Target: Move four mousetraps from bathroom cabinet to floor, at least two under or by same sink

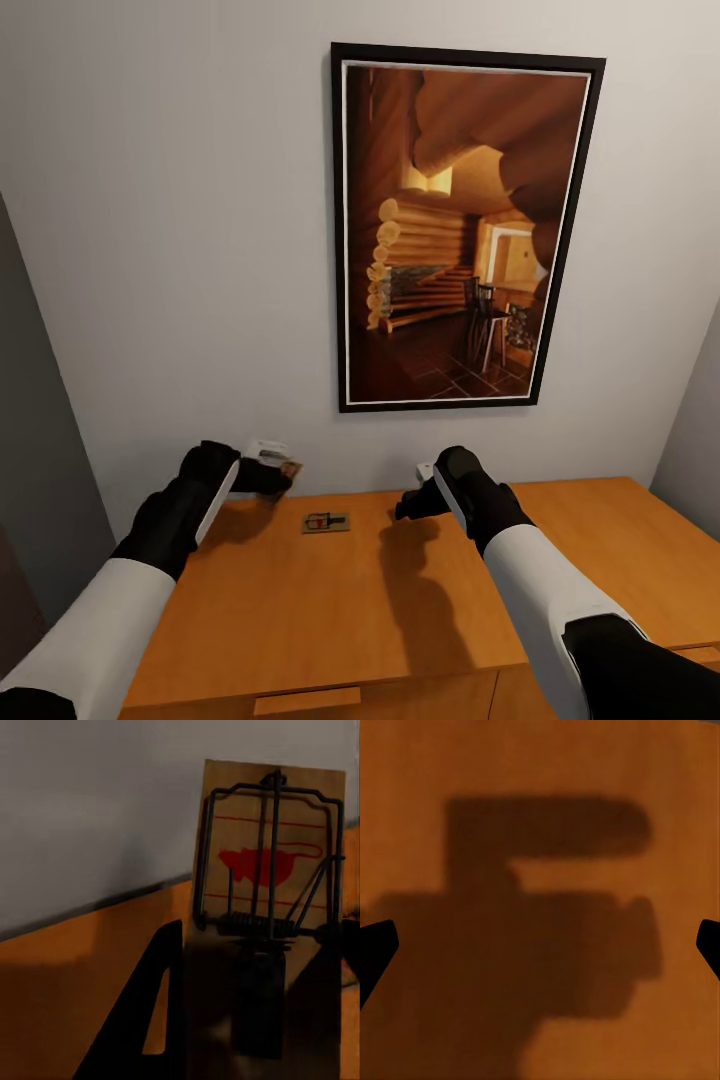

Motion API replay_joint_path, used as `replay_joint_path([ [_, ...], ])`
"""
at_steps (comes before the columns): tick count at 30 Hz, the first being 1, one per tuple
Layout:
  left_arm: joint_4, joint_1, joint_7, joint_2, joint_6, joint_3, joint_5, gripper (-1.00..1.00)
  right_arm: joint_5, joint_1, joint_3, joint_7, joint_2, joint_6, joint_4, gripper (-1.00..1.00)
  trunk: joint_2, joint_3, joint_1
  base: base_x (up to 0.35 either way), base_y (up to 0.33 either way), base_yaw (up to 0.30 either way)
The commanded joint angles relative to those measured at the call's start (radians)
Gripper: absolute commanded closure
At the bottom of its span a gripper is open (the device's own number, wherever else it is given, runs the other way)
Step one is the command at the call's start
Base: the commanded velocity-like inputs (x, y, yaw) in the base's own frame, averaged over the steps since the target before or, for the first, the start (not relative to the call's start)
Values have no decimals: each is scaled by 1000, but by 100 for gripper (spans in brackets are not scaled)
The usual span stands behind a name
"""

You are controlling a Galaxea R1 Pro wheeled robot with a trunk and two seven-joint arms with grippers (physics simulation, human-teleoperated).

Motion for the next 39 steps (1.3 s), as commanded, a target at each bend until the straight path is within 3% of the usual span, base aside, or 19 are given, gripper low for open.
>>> replay_joint_path([
  [1, -22, -1, 0, 1, 5, -2, -3, 100, 11, -1, 1, 9, 0, 4, -2, -100, -1, -1, 0, 0, 0, 0],
  [12, -45, -1, 0, 2, 8, -5, 4, 100, 11, -1, 1, 10, 0, 4, -10, -100, -1, -1, 0, 0, 0, 0],
  [39, 50, -1, 0, 3, 11, -4, 6, 100, 13, -1, 3, 12, -1, 4, -20, -100, -1, -1, 0, -2, 0, 0],
])
